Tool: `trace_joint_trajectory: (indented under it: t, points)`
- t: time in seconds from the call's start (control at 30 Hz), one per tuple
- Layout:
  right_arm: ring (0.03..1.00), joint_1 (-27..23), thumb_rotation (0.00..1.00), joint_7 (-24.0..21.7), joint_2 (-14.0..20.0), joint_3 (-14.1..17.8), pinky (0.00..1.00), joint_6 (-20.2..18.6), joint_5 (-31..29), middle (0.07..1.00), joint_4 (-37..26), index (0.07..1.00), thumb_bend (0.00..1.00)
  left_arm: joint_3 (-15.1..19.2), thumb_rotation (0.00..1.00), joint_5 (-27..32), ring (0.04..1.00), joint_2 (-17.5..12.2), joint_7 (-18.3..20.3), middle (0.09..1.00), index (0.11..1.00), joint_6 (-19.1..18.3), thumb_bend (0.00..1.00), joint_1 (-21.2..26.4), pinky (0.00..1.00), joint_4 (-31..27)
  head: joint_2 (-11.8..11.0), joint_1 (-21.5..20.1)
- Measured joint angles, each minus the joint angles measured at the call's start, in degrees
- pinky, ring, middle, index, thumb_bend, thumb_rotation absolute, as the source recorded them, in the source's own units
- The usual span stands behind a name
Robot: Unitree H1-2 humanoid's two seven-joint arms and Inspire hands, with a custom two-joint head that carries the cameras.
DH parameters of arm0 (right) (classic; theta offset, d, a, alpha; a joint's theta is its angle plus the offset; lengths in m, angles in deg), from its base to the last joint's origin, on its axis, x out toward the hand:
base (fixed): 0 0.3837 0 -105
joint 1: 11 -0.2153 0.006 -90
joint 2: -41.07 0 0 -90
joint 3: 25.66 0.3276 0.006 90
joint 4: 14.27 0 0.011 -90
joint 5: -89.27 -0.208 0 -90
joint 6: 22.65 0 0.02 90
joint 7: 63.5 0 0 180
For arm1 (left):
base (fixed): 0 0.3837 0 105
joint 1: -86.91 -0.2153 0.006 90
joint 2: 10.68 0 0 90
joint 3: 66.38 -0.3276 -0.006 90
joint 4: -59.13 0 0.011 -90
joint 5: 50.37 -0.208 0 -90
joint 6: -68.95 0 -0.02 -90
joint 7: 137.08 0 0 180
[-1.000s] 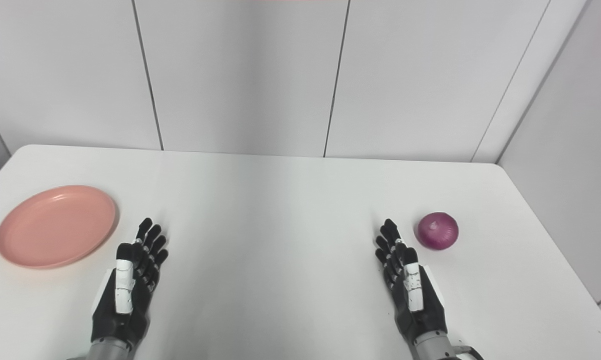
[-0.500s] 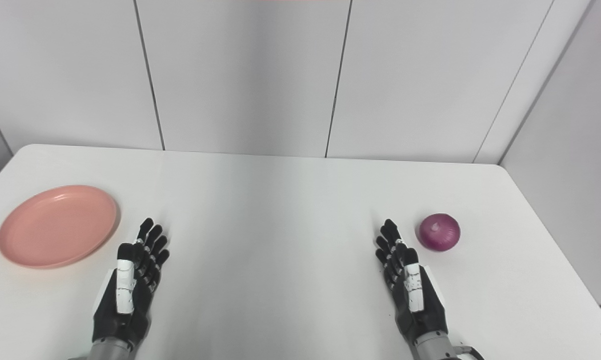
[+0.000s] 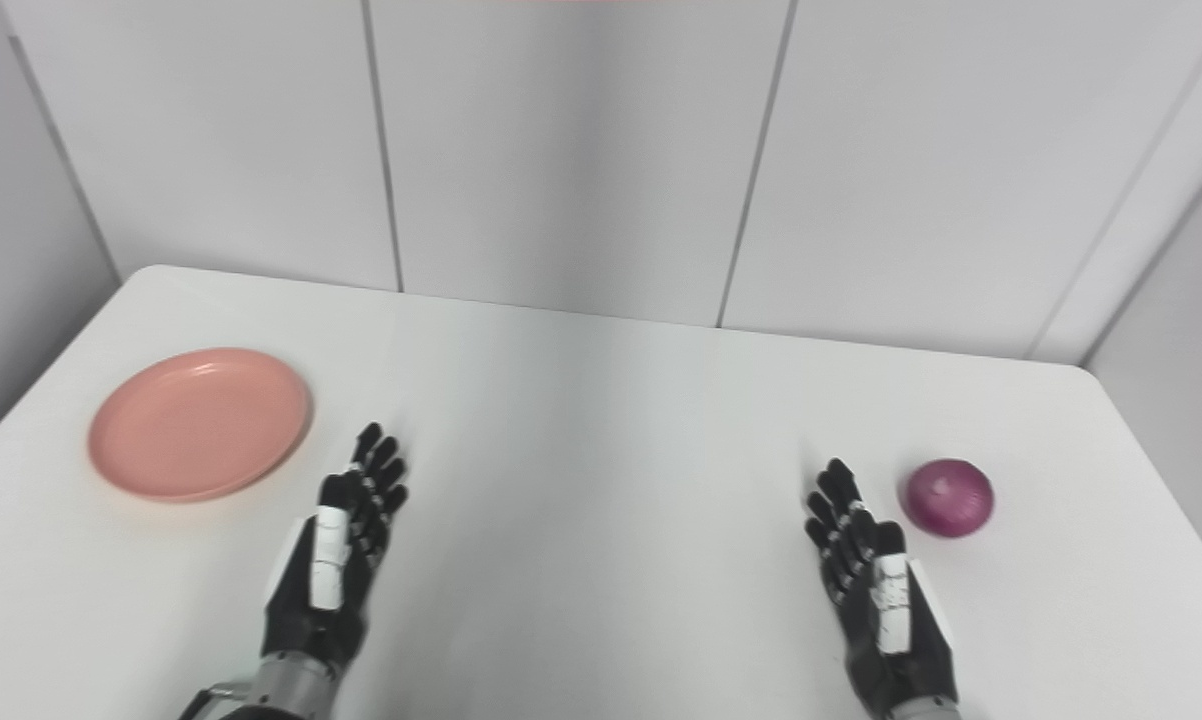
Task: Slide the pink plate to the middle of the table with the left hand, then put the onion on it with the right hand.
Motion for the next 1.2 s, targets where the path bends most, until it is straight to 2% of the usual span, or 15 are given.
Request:
trace_joint_trajectory:
  t: [0.07,0.13,0.17,0.33,0.67,0.83,1.03,1.2]
  points:
    - [1.000,-0.55,1.00,-0.82,0.69,0.59,1.00,0.30,-0.44,1.000,1.23,1.000,0.88,-0.37,0.99,-0.83,1.000,1.09,-0.23,1.000,1.000,0.80,0.88,0.00,1.00,0.44,-1.14,2.02]
    - [1.000,-0.73,1.00,-1.35,1.41,1.11,1.00,0.83,-0.69,1.000,2.02,1.000,0.87,-0.76,0.98,-1.53,1.000,2.72,-0.50,1.000,1.000,1.70,0.87,0.00,1.00,1.08,-1.15,2.04]
    - [1.000,-0.79,1.00,-1.82,1.77,1.28,1.00,1.27,-0.76,1.000,2.43,1.000,0.87,-0.78,0.98,-2.13,1.000,3.56,-0.61,1.000,1.000,2.05,0.87,0.00,1.00,1.47,-2.20,4.56]
    - [1.000,-1.28,1.00,-3.67,3.19,1.60,1.00,2.29,-0.93,1.000,3.90,1.000,0.86,-0.79,0.97,-4.80,1.000,6.31,-1.14,1.000,1.000,3.70,0.85,-0.29,1.00,2.44,-3.44,7.05]
    - [1.000,-2.30,1.00,-4.72,3.32,2.44,1.00,2.49,-1.27,1.000,5.68,1.000,0.77,-0.81,0.98,-5.81,1.000,6.54,-1.21,1.000,1.000,4.43,0.82,-0.28,1.00,2.79,-4.14,7.49]
    - [1.000,-2.32,1.00,-4.72,3.17,2.42,1.00,2.50,-1.08,1.000,5.71,1.000,0.76,-0.53,0.98,-5.61,1.000,6.53,-1.19,1.000,1.000,4.36,0.85,-0.28,1.00,2.77,-4.58,7.22]
    - [1.000,-2.69,1.00,-4.71,2.74,2.39,1.00,2.56,-0.89,1.000,5.70,1.000,0.79,0.01,0.99,-2.56,1.000,5.86,0.85,1.000,1.000,-0.03,0.88,-0.33,1.00,0.45,-5.37,8.45]
    - [1.000,-2.73,1.00,-4.72,2.62,2.62,1.00,2.60,-0.89,1.000,5.69,1.000,0.85,1.05,0.99,-0.23,1.000,2.89,3.74,1.000,1.000,-11.66,0.92,0.75,1.00,-6.23,-5.81,7.58]
